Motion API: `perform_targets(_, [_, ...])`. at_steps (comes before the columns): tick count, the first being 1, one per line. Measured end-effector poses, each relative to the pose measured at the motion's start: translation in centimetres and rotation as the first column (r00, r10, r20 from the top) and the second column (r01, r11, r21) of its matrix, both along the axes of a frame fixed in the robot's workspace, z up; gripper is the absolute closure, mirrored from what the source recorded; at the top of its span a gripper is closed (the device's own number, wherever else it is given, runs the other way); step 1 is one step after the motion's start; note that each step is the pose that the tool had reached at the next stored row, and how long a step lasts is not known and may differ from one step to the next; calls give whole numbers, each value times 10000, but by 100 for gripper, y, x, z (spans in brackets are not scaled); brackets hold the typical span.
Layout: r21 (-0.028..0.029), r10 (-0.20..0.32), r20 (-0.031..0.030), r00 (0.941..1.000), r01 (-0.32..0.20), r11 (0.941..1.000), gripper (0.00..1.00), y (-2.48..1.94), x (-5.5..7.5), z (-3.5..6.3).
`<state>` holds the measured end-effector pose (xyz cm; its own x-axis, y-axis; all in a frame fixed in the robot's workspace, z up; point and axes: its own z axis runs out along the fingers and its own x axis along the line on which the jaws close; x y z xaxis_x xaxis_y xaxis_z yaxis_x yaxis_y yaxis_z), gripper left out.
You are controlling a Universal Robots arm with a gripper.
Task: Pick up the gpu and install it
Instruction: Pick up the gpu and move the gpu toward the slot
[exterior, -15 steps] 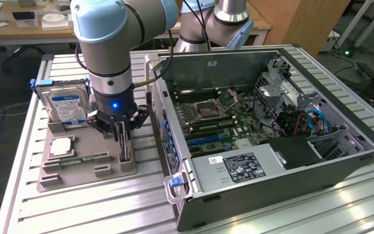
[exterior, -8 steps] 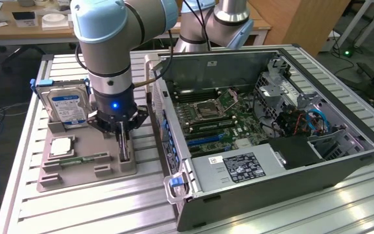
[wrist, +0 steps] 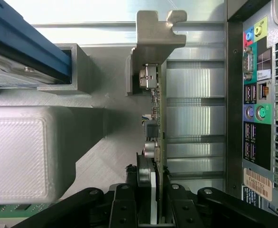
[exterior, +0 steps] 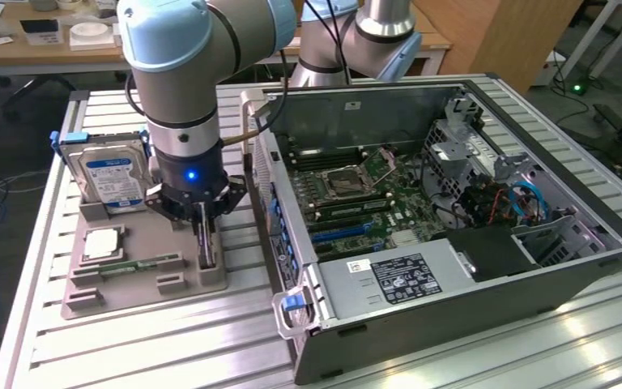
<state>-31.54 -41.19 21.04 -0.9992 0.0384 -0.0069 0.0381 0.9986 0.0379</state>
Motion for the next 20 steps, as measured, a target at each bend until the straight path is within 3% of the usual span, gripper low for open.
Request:
perform_targets(7, [0, 0, 0, 10000, 0, 10000, 72, 0, 0, 0])
perform_targets(12, [35, 1, 0, 10000, -1, 10000, 72, 0, 0, 34])
perform_targets(20, [55, 2, 0, 10000, -2, 10000, 72, 0, 0, 268])
